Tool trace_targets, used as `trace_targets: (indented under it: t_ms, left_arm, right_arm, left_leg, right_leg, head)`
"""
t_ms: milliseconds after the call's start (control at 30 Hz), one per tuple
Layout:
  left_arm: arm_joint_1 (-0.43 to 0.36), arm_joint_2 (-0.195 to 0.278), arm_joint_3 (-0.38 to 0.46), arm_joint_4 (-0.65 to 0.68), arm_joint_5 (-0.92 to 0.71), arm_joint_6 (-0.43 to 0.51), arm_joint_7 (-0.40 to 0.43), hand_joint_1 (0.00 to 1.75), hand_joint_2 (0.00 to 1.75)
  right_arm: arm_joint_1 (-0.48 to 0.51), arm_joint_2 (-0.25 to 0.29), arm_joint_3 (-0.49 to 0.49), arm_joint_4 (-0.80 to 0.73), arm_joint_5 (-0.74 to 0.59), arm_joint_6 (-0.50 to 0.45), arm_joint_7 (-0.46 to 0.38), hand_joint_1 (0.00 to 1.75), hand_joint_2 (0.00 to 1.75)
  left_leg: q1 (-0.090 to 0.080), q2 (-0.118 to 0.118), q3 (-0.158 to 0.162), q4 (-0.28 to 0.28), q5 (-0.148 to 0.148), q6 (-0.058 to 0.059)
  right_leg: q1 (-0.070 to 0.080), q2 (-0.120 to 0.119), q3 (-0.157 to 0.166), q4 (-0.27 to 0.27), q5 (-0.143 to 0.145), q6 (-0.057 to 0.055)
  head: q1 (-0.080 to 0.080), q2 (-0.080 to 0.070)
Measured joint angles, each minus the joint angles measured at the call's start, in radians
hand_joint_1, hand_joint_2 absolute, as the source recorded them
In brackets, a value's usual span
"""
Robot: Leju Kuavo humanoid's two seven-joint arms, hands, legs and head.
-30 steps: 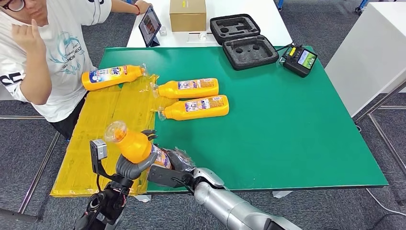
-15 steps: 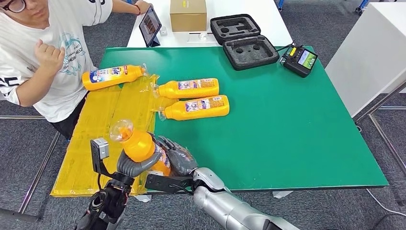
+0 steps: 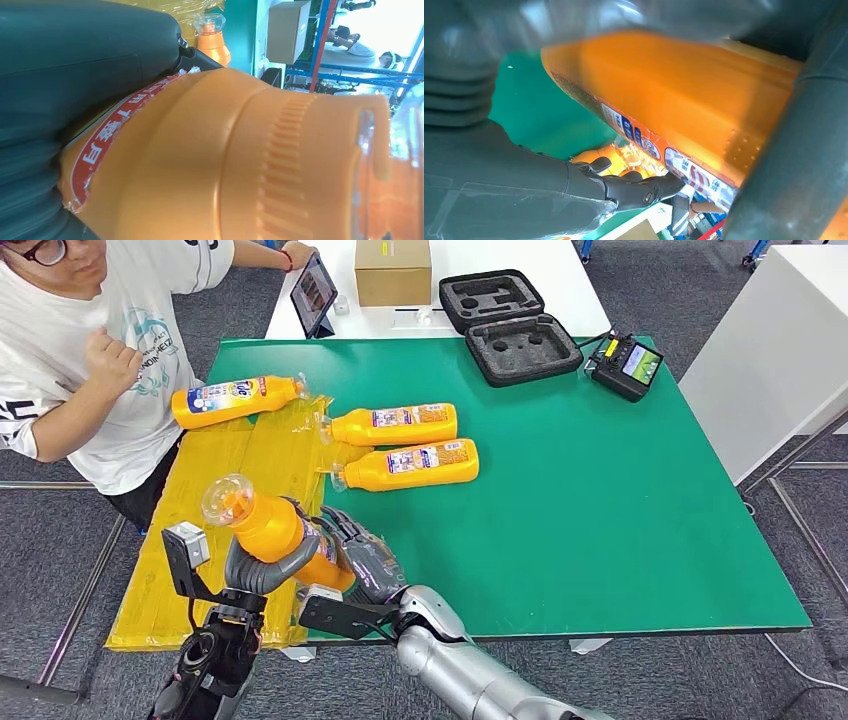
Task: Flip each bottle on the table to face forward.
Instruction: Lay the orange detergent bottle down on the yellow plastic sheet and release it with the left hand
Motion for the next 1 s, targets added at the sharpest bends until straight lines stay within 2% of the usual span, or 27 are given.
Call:
trace_targets:
  t_ms: [333, 433, 567, 700, 767, 833, 900, 933, 1000]
  left_arm:
    - [0.000, -0.003, 0.001, 0.000, -0.018, 0.020, -0.010, 1.75, 1.75]
    - [-0.003, -0.003, 0.012, 0.000, -0.096, 0.116, -0.057, 1.75, 1.75]
    - [-0.023, -0.001, 0.056, 0.006, -0.214, 0.271, -0.130, 1.75, 1.75]
    - [-0.052, 0.008, 0.095, 0.023, -0.355, 0.398, -0.171, 1.75, 1.75]
    - [-0.086, 0.022, 0.100, 0.049, -0.486, 0.461, -0.139, 1.75, 1.75]
    - [-0.158, 0.056, 0.082, 0.128, -0.728, 0.518, -0.011, 1.75, 1.75]
    - [-0.248, 0.098, 0.052, 0.255, -1.056, 0.566, 0.115, 1.75, 1.75]
    - [-0.285, 0.115, 0.044, 0.318, -1.213, 0.585, 0.138, 1.75, 1.75]
    - [-0.342, 0.141, 0.043, 0.426, -1.428, 0.614, 0.137, 1.75, 1.75]
  right_arm:
    - [0.006, -0.001, -0.008, -0.016, 0.005, -0.013, -0.011, 0.00, 0.00]
    - [0.026, -0.008, -0.036, -0.066, 0.022, -0.076, -0.062, 0.00, 0.00]
    - [0.090, -0.034, -0.097, -0.254, 0.042, -0.141, -0.136, 0.00, 0.00]
    - [0.166, -0.051, -0.133, -0.464, 0.025, -0.169, -0.208, 0.00, 1.75]
    - [0.204, -0.058, -0.141, -0.574, 0.032, -0.174, -0.215, 0.00, 1.75]
    - [0.221, -0.065, -0.129, -0.654, 0.021, -0.175, -0.218, 0.00, 1.75]
    - [0.223, -0.072, -0.099, -0.705, 0.013, -0.176, -0.219, 0.00, 1.75]
    - [0.227, -0.074, -0.085, -0.727, 0.015, -0.176, -0.219, 0.00, 1.75]
    - [0.235, -0.077, -0.067, -0.771, 0.022, -0.176, -0.220, 0.00, 1.75]
  left_leg:
    - [0.000, 0.000, 0.000, 0.000, 0.000, 0.000]
    - [0.000, 0.000, 0.000, 0.000, 0.000, 0.000]
    - [0.000, 0.000, 0.000, 0.000, 0.000, 0.000]
    - [0.000, 0.000, 0.000, 0.000, 0.000, 0.000]
    - [0.000, -0.001, -0.001, 0.000, 0.000, 0.000]
    - [0.000, -0.001, -0.001, 0.000, 0.001, 0.000]
    - [0.001, 0.000, 0.000, 0.000, 0.003, -0.001]
    - [0.001, 0.001, 0.000, 0.000, 0.003, -0.001]
    - [0.001, 0.003, 0.000, 0.000, 0.003, -0.002]
  right_leg:
    - [0.000, 0.000, 0.000, 0.000, 0.000, 0.000]
    - [0.000, 0.000, 0.000, 0.000, 0.000, 0.000]
    - [0.000, 0.000, 0.000, 0.000, 0.000, 0.000]
    - [0.000, -0.001, 0.000, 0.000, 0.000, 0.000]
    - [0.000, -0.002, 0.000, 0.000, 0.000, 0.000]
    - [0.000, -0.002, 0.000, 0.000, 0.000, 0.000]
    - [0.000, -0.002, 0.000, 0.000, 0.001, -0.002]
    - [0.000, -0.001, 0.000, 0.000, 0.002, -0.002]
    - [0.000, 0.001, -0.001, 0.000, 0.004, -0.003]
  head:
    - [0.000, 0.000]
    - [0.000, 0.000]
    - [0.000, 0.000]
    - [0.000, 0.000]
    - [0.000, 0.000]
    - [0.000, 0.000]
    - [0.002, 0.000]
    - [0.001, 0.000]
    - [0.000, 0.000]
